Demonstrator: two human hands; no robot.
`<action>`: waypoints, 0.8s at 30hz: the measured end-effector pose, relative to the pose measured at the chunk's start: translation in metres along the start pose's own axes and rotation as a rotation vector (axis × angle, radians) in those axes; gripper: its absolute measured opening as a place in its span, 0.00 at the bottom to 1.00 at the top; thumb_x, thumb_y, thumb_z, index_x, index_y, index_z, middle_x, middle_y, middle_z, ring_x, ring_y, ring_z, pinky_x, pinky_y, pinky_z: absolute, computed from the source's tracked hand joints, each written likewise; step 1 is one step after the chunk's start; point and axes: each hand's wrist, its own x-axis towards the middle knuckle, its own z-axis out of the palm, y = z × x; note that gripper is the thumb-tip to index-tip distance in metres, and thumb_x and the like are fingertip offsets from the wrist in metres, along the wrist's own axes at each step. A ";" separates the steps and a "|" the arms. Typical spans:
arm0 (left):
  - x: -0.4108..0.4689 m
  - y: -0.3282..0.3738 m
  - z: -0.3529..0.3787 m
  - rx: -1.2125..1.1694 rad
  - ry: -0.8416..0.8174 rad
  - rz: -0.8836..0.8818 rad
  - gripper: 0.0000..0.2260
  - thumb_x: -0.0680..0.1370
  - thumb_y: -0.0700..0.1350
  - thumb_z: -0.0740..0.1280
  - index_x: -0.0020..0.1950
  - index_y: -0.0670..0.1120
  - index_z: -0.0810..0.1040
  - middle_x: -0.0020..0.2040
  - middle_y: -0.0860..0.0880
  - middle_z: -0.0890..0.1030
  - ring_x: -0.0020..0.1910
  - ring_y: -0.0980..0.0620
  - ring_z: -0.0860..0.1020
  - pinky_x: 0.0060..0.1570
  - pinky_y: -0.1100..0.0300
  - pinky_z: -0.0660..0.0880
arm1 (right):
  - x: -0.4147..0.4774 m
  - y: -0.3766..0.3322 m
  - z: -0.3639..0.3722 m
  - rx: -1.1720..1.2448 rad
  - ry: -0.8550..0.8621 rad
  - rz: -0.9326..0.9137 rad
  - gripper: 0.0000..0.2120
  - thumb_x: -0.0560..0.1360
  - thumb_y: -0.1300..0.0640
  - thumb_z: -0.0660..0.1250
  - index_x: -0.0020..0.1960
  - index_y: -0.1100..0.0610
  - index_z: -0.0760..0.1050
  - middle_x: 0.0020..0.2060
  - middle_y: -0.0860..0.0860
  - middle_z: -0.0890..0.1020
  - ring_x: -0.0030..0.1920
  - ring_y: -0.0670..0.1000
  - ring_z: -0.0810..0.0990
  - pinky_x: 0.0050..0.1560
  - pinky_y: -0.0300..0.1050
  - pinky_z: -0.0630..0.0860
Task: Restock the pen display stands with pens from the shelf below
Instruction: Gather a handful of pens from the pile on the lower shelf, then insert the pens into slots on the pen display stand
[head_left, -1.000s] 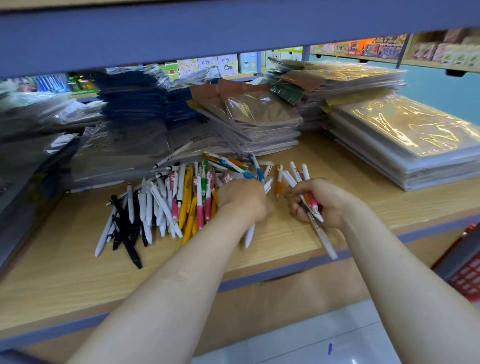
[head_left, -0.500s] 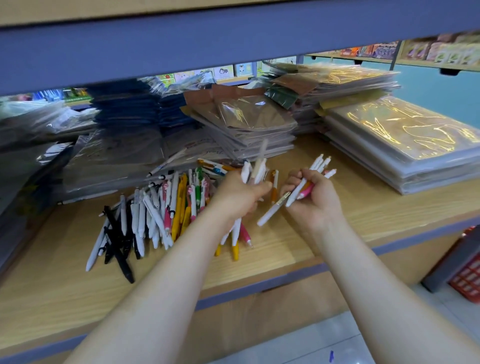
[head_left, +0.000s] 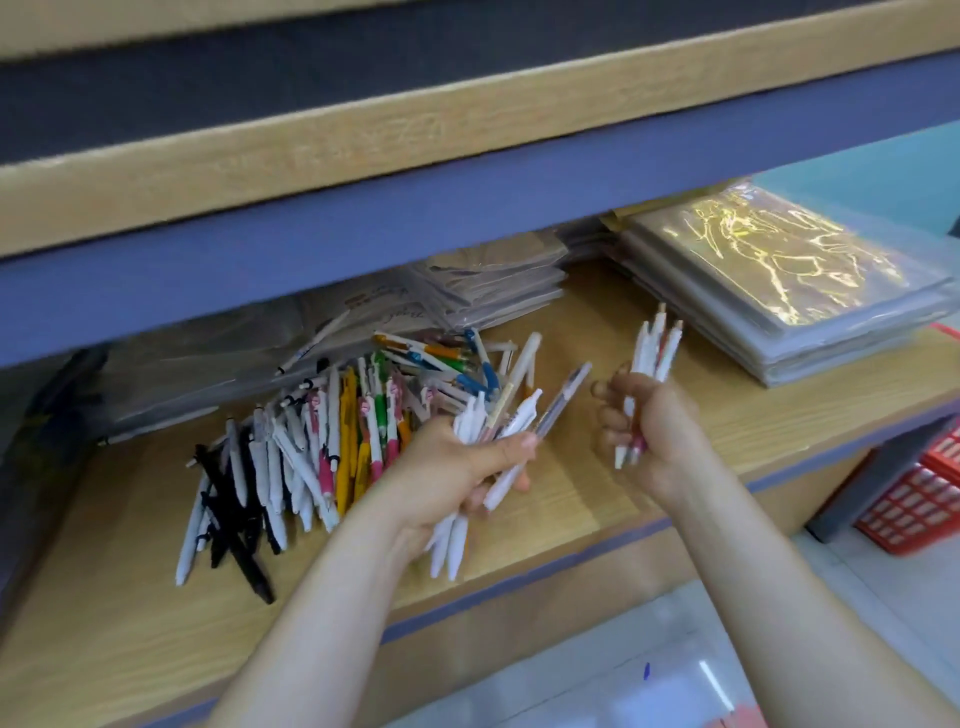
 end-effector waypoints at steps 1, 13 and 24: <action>-0.008 0.002 0.005 -0.036 -0.019 -0.035 0.09 0.74 0.45 0.72 0.43 0.39 0.81 0.30 0.45 0.81 0.21 0.55 0.65 0.24 0.65 0.63 | -0.016 -0.001 -0.004 -0.056 -0.048 0.091 0.07 0.79 0.61 0.58 0.44 0.53 0.70 0.27 0.49 0.70 0.19 0.43 0.62 0.16 0.32 0.55; -0.193 0.190 0.102 -0.428 -0.129 -0.392 0.09 0.78 0.37 0.64 0.38 0.39 0.77 0.23 0.48 0.77 0.15 0.60 0.68 0.17 0.70 0.60 | -0.280 -0.104 0.075 -0.048 0.210 0.182 0.12 0.68 0.52 0.70 0.43 0.58 0.70 0.20 0.48 0.63 0.18 0.42 0.57 0.17 0.33 0.53; -0.323 0.445 0.031 -0.280 0.267 -0.053 0.11 0.74 0.40 0.70 0.34 0.43 0.73 0.25 0.47 0.61 0.22 0.53 0.57 0.21 0.66 0.56 | -0.434 -0.291 0.299 -0.390 -0.161 0.203 0.14 0.70 0.48 0.66 0.40 0.60 0.76 0.21 0.53 0.64 0.20 0.47 0.58 0.21 0.35 0.57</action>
